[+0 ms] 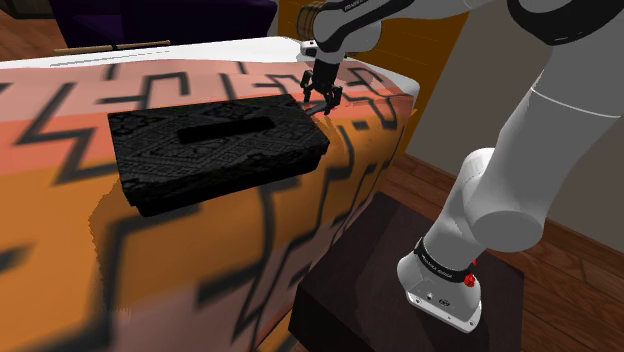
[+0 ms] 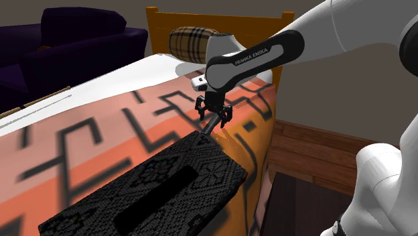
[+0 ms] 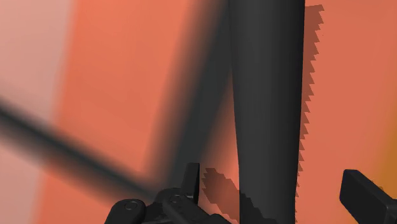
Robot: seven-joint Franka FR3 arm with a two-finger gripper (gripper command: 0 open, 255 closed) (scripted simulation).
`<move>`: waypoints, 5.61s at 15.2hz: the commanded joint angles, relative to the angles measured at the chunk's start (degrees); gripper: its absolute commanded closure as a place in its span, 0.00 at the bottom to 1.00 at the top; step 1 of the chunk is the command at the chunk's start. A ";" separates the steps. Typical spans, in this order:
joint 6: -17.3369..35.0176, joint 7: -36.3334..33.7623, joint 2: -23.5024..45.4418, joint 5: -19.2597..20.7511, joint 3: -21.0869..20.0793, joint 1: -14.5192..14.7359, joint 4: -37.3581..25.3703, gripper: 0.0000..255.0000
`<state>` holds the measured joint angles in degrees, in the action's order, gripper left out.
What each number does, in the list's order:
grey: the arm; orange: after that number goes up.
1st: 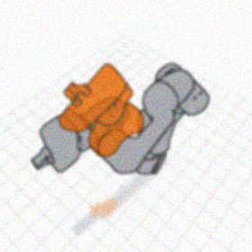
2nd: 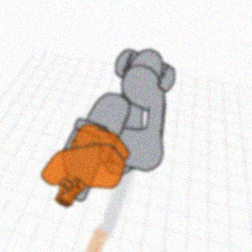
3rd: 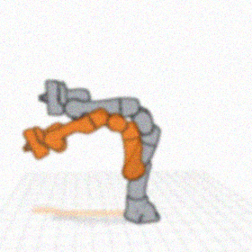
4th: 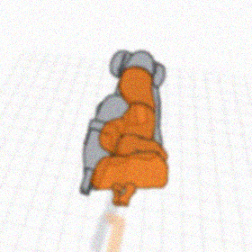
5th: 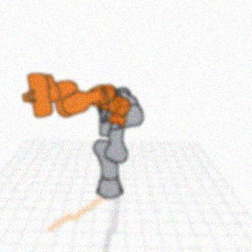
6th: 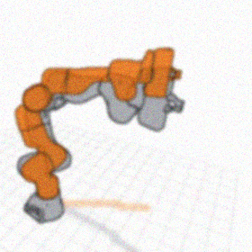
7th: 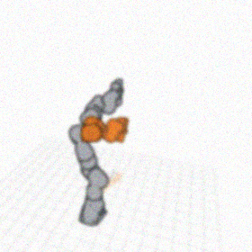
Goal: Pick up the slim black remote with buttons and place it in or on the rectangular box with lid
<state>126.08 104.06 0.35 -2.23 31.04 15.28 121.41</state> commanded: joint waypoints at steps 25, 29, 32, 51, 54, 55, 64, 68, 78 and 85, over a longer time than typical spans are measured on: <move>-9.71 -1.83 -3.57 2.30 -0.36 0.23 -6.68 1.00; -12.73 -2.15 -4.19 2.65 -0.49 0.29 -9.16 1.00; -15.01 -2.32 -4.51 2.82 -0.57 0.33 -11.17 1.00; -23.85 -12.21 -9.83 5.46 -6.26 4.01 -15.16 1.00; -23.54 -16.80 -11.54 6.05 -9.06 5.62 -13.13 1.00; -23.46 -18.30 -11.97 6.16 -9.98 6.16 -12.58 1.00; -22.98 -31.08 -12.96 5.87 -18.00 10.97 -10.63 1.00; -22.91 -36.44 -11.83 5.40 -21.33 13.16 -11.45 1.00; -22.58 -47.87 -6.22 4.64 -28.08 18.07 -16.25 1.00; -17.19 -48.05 -6.24 4.71 -28.05 18.04 -10.84 1.00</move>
<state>108.10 56.03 -5.94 2.47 2.98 33.32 109.87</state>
